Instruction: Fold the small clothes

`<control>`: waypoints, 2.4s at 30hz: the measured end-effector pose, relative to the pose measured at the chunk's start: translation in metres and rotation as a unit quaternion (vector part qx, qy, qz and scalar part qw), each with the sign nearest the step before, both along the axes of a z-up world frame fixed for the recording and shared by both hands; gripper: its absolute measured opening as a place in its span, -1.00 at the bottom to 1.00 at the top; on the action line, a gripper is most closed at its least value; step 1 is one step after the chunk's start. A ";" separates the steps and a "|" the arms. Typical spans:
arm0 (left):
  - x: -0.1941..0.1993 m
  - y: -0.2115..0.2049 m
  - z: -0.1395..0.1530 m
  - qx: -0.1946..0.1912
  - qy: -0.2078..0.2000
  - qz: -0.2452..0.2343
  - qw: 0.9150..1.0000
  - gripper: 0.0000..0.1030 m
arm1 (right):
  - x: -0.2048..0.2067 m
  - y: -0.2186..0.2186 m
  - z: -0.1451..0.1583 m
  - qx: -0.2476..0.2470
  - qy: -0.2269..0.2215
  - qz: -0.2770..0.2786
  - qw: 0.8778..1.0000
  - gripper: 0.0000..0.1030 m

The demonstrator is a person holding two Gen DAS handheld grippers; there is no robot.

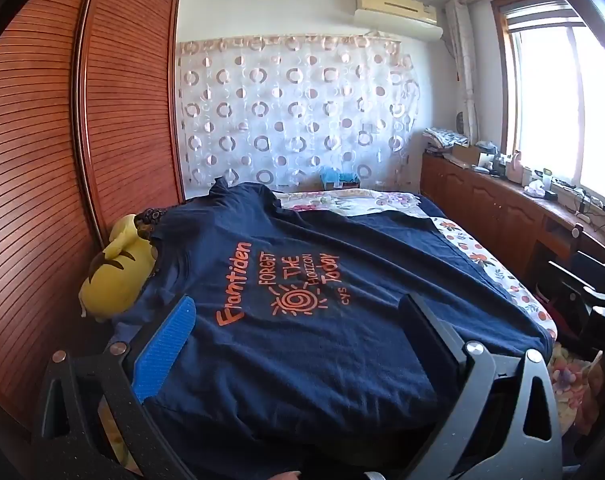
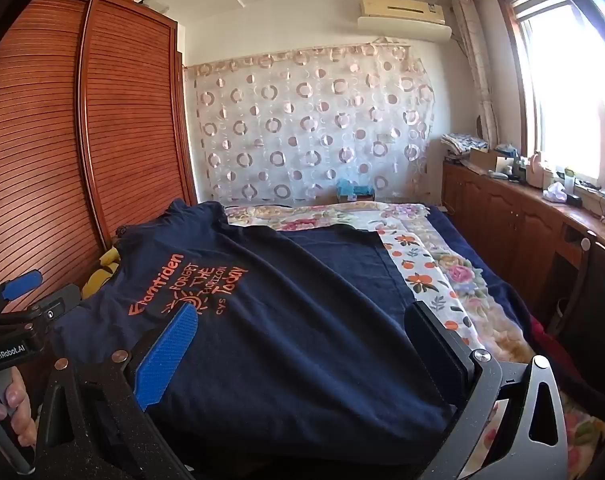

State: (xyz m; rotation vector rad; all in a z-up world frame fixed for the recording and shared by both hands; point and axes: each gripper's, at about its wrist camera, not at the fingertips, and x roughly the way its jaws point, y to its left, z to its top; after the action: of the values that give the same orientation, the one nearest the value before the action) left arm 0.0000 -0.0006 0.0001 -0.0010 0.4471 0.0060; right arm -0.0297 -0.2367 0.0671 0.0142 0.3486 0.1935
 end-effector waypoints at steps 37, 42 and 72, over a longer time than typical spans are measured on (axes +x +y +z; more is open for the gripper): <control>-0.003 0.006 0.011 0.001 -0.024 0.002 1.000 0.98 | -0.007 0.002 0.001 0.007 0.003 -0.012 1.000 1.00; -0.005 0.004 0.009 0.002 -0.024 0.001 1.000 0.98 | -0.007 0.003 0.001 0.007 0.003 -0.010 1.000 1.00; -0.005 0.004 0.011 0.002 -0.028 0.002 1.000 0.98 | -0.006 0.000 0.000 0.009 0.003 -0.005 1.000 1.00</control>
State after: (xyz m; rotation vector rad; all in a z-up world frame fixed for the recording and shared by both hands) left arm -0.0055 0.0030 0.0111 0.0024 0.3917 0.0104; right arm -0.0356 -0.2364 0.0668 0.0338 0.3528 0.1866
